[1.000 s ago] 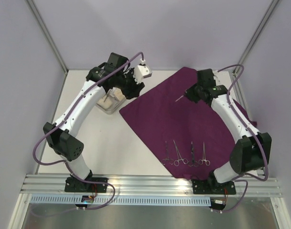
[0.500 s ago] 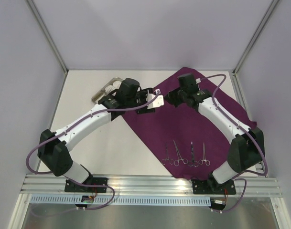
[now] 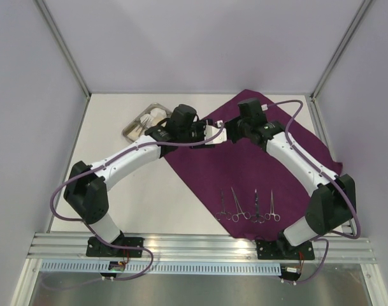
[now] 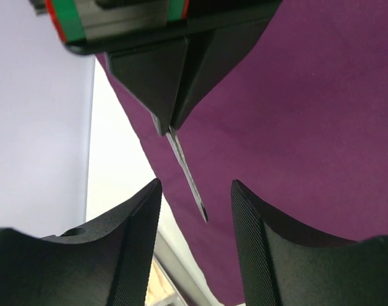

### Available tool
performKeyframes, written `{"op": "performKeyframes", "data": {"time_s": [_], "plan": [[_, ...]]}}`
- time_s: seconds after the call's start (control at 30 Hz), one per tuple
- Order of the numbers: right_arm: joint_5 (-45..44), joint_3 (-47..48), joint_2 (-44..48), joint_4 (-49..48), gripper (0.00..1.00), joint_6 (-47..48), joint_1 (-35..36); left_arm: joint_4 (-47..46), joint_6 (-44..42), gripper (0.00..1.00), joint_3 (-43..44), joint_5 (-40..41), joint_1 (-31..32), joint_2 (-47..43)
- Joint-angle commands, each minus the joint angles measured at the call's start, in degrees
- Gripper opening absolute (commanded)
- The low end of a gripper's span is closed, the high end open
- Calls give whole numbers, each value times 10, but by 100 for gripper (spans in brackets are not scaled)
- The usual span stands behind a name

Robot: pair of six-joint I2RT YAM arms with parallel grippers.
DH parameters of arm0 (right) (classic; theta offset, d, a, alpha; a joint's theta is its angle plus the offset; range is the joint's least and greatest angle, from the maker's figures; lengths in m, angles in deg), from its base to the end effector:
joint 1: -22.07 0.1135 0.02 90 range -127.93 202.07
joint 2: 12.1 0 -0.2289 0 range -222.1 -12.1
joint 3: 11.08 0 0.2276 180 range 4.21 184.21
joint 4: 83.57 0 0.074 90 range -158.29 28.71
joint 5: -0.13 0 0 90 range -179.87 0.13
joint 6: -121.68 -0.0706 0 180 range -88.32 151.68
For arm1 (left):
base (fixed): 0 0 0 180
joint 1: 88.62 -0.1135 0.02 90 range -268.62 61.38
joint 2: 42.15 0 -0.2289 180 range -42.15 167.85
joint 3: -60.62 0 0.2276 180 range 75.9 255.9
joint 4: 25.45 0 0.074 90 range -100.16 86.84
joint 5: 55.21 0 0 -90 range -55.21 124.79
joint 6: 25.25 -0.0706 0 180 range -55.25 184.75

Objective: Prepare the surgical pack

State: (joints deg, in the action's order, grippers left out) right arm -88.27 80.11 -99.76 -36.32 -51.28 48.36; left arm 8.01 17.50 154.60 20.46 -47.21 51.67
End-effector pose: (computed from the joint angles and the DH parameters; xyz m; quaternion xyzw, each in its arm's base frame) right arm 0.3060 0.1534 0.2563 0.4316 0.8119 0.3278 0.2170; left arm 0.2748 -0.2657 0.2643 0.6525 0.5832 -0.0856 0.4761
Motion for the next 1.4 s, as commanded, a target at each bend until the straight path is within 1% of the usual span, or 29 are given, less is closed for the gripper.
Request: {"op": "performKeyframes", "data": {"time_s": [0.0,0.23,0.47,0.5,0.6,0.7,0.77,0.83,0.87,0.9,1.0,1.17,1.3,1.37], "plan": [[10,3,16,-22,1,-8,2,-14,-7,56,41,-11,10,8],[21,6,13,-29,1,-6,-1,-16,-4,40,54,-1,10,25],[38,2,8,-35,0,-10,-2,-14,-7,35,63,10,10,40],[40,2,8,-36,0,-10,-2,-14,-7,33,64,12,10,41],[43,1,6,-36,0,-8,-3,-17,-6,25,66,20,10,43],[45,-1,6,-35,0,-8,-4,-17,-3,21,65,20,10,40],[45,-4,5,-35,0,-10,-4,-17,-2,21,62,21,12,38],[47,-7,4,-35,0,-10,-6,-19,0,23,62,25,11,38],[47,-8,3,-35,1,-11,-5,-18,-1,26,62,25,12,38],[47,-8,2,-35,0,-12,-5,-18,-3,32,63,25,12,37],[48,-9,-1,-34,0,-13,-6,-17,-6,36,66,26,14,35],[48,-8,-2,-36,0,-13,-6,-23,-1,36,67,28,15,34],[46,-13,-2,-35,1,-13,-7,-25,4,32,70,33,16,34],[48,-15,-3,-37,0,-14,-7,-25,2,32,69,33,15,31]]}}
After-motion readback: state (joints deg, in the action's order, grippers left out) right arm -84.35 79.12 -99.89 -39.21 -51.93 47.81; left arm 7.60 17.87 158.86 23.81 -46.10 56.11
